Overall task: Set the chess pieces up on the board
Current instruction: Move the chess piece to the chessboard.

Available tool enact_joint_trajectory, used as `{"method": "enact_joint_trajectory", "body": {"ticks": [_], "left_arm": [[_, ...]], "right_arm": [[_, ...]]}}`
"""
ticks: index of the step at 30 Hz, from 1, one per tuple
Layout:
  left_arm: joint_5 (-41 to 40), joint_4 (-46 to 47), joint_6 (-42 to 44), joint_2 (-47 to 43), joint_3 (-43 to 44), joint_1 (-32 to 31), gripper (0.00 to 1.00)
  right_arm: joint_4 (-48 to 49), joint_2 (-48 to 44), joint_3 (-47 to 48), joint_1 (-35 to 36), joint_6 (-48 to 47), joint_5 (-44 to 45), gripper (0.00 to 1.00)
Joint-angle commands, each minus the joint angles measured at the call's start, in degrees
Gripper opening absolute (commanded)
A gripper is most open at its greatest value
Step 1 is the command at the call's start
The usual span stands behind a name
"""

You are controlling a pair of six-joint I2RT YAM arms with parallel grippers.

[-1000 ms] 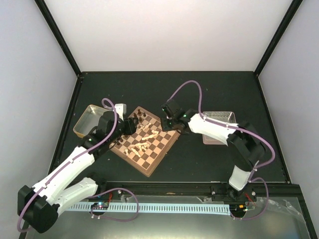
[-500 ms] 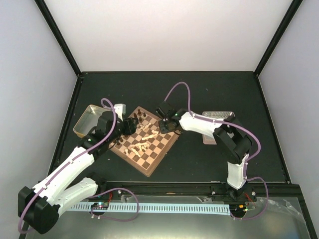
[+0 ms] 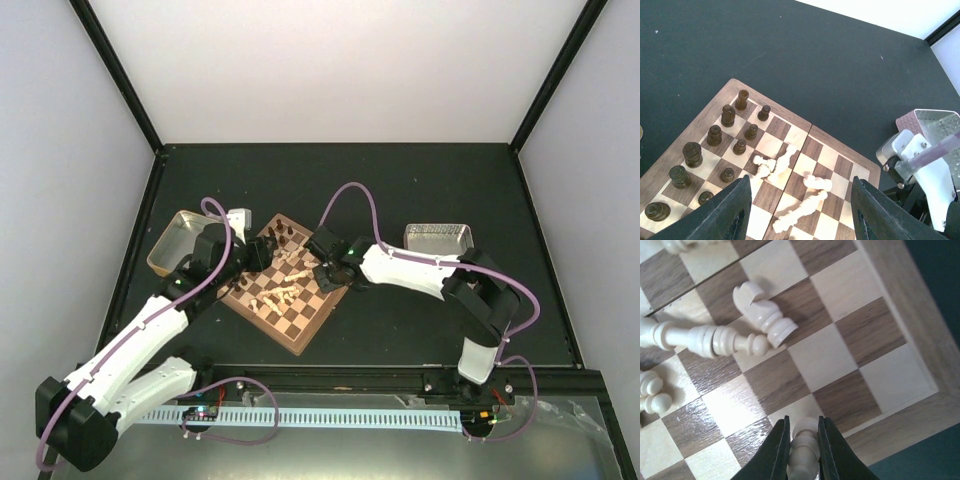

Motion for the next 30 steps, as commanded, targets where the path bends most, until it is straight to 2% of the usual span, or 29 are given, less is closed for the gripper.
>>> {"method": "enact_joint_trajectory", "body": {"ticks": [1,14,18,23,30], "left_arm": [[0.49,-0.53,0.33,-1.12,0.01,0.6,0.56],[0.71,-1.05,0.42,-1.46,0.08,0.68,0.56],[0.84,-0.9,0.49,-0.99,0.32,0.68,0.56],[0.84,-1.22,0.72,-1.14,0.8,0.77,0.56],[0.74,-2.28,0.78,-1.91,1.31,1.07,0.57]], "right_arm": [[0.13,-0.41,-0.94,1.24,1.09,-0.49,0.05],[0.67,0.83,-1.39,1.63,0.99,-2.05,0.1],[0.51,1.2,-1.24,1.59,0.87,-2.78,0.17],[-0.5,-0.52,-0.37,1.53,1.64,-2.54,0.34],[-1.12,-4.99,3.09,0.9,1.54,-0.34,0.41]]}}
